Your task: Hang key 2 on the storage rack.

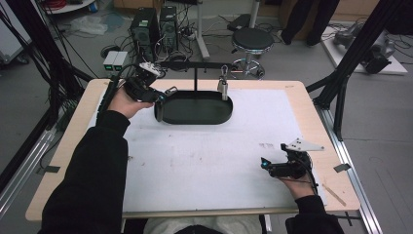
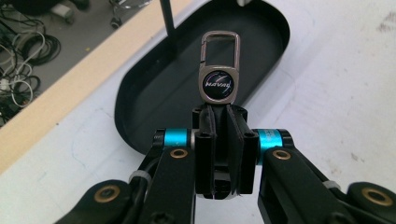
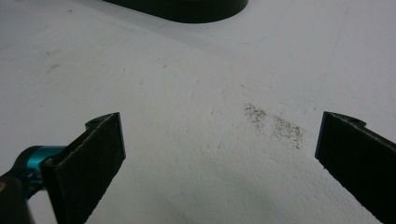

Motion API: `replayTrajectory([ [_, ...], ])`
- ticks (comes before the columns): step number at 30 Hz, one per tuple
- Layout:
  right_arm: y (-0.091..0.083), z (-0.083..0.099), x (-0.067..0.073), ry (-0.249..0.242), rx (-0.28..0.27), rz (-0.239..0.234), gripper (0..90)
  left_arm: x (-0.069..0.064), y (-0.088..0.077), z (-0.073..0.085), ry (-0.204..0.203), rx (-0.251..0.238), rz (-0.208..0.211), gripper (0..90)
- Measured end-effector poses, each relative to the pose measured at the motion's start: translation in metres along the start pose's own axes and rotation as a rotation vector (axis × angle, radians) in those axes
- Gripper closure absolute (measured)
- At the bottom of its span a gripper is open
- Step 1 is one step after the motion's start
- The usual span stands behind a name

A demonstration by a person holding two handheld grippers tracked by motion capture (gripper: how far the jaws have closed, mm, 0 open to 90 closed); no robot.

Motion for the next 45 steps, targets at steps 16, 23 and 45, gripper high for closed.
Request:
replayTrajectory([
  [16,0.002,0.0,-0.001,0.002,0.001,0.003,0.7,0.008,0.01,-0.044,0.032,-0.009,-0.054,82.1],
  [23,0.003,-0.001,-0.002,-0.006,0.003,0.007,0.7,0.015,0.016,-0.057,0.037,0.0,-0.083,82.1],
  [45,0.001,0.0,-0.004,0.001,-0.001,0.023,0.7,0.026,0.054,-0.064,-0.034,0.032,-0.183,82.0],
])
Point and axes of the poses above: each handheld gripper's, and its own axes: y roughly forward along the jaws, z roughly out of its underside, x roughly to its left, the point moved 2 cm from there along y, roughly forward along the jaws, and after that the axes turned 14 degrees about z, right-handed, at the moved point
